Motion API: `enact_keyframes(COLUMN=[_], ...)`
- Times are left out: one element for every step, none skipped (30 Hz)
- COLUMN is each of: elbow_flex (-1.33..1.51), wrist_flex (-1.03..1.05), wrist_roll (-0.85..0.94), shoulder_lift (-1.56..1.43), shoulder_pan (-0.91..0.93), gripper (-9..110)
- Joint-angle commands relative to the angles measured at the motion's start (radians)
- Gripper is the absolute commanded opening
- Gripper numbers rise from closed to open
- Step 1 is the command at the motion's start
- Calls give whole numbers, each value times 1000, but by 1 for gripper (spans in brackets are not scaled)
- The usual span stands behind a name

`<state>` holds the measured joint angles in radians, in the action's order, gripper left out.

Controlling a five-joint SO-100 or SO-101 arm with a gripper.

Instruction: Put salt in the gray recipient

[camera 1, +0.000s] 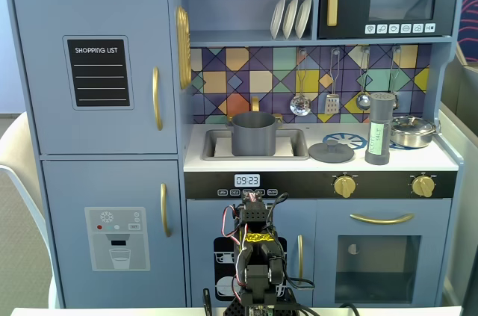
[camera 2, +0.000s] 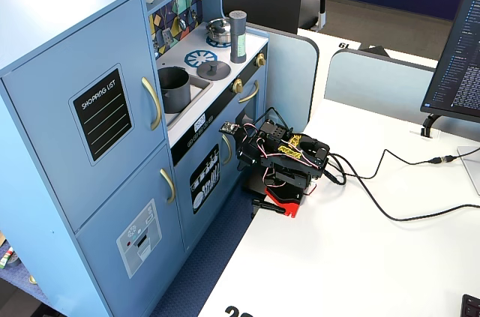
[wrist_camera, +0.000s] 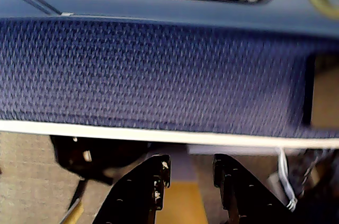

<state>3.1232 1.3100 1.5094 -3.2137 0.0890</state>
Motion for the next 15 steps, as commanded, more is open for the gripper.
enact_keyframes(elbow_flex=[-6,-6,-6,-6,-6,-6,-6,-6,-6,-6,-6,-6,-6,-6,-6], wrist_flex=[14,15,15,15,15,15,15,15,15,15,15,15,15,15,15], wrist_roll=[5,18,23,23,23,23,23,23,23,23,23,23,23,23,23], shoulder_lift=[-6,-6,-6,-6,-6,-6,-6,-6,-6,-6,-6,-6,-6,-6,-6], shoulder_pan=[18,18,18,20,20,20,20,20,20,20,20,20,20,20,20], gripper=[1,1,1,2,2,2,2,3,3,3,3,3,4,4,4])
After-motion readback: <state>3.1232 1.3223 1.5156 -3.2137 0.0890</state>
